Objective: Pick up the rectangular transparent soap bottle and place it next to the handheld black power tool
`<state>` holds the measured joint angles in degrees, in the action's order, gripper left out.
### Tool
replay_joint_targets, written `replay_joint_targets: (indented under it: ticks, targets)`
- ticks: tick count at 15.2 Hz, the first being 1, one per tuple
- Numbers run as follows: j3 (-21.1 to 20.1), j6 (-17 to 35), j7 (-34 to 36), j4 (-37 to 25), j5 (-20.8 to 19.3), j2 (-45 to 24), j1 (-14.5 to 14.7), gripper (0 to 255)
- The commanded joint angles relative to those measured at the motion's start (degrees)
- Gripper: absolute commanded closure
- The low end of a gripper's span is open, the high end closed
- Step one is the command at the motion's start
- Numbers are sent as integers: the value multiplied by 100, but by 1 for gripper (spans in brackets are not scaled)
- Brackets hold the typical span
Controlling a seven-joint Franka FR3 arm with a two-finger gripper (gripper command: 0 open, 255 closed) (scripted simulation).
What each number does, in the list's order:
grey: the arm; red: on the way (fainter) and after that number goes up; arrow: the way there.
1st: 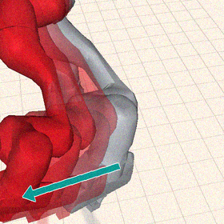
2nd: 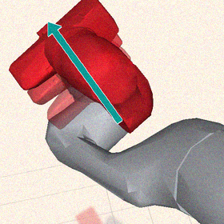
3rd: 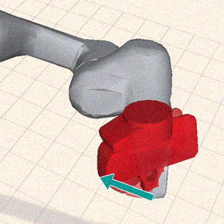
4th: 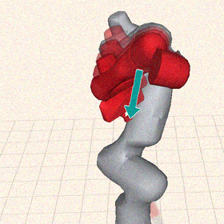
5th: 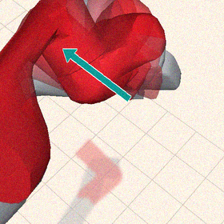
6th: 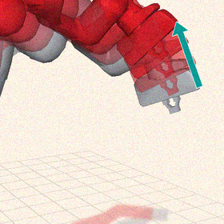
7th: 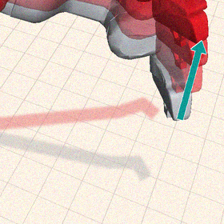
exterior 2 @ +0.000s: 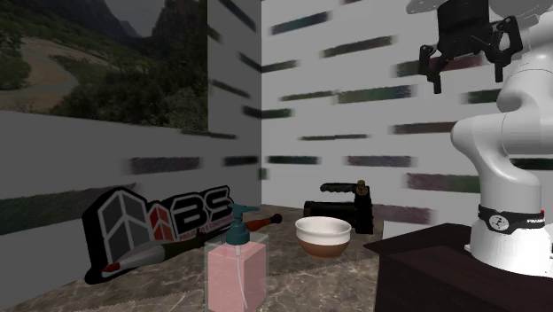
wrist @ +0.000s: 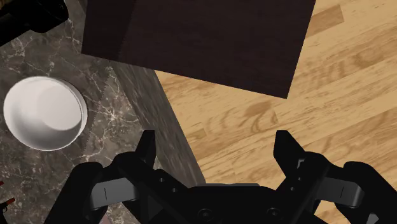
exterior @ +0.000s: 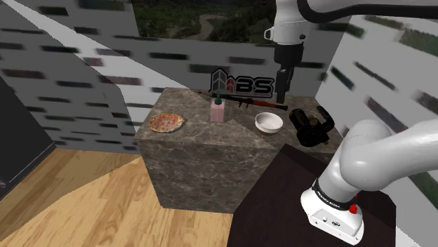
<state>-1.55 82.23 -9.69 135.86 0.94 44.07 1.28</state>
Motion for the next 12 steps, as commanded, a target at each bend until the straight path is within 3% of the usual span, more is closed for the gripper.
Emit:
replay_joint_targets:
  ticks: [1,12]
  targets:
    - [0,0,0,0,0,0,0,0]
    - [273,2014,-481,-82,-611,-1762,-194,0]
